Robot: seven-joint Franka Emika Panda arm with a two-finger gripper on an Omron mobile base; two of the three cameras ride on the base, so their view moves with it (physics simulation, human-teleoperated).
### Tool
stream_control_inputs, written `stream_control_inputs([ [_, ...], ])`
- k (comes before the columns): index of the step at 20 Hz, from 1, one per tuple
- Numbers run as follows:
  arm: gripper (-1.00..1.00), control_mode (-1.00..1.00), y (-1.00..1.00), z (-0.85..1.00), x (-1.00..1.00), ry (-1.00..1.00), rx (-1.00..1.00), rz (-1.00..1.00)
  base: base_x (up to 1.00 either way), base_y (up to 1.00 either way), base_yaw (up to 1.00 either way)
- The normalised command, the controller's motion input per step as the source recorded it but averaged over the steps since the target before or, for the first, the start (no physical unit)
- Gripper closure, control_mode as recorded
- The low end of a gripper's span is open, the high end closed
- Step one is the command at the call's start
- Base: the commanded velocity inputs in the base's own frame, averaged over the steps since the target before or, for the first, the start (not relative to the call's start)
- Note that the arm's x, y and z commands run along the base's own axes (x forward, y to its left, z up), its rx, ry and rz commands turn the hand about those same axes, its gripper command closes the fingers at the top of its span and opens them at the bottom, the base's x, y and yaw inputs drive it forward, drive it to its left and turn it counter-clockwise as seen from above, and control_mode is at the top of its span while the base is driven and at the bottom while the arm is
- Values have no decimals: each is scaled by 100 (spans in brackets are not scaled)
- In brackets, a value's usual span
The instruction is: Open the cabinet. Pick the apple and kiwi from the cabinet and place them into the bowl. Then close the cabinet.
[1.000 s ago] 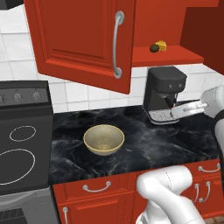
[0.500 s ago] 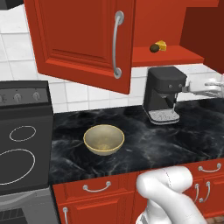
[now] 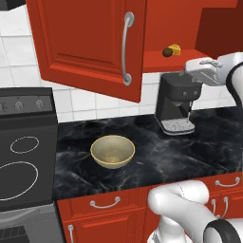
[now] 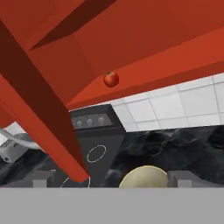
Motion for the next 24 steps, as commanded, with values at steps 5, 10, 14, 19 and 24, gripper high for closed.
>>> stream_control_inputs([
  [5, -100, -100, 21, 0, 66, 13, 5, 0, 0, 0, 0],
  [10, -100, -100, 49, 0, 43, 26, 15, 7, 0, 0, 0],
  [14, -100, -100, 55, 0, 15, 28, 18, 14, 0, 0, 0],
  [19, -100, -100, 79, -6, 28, 16, 18, 8, 0, 0, 0],
  [24, -100, -100, 94, -13, 19, 16, 13, 9, 0, 0, 0],
])
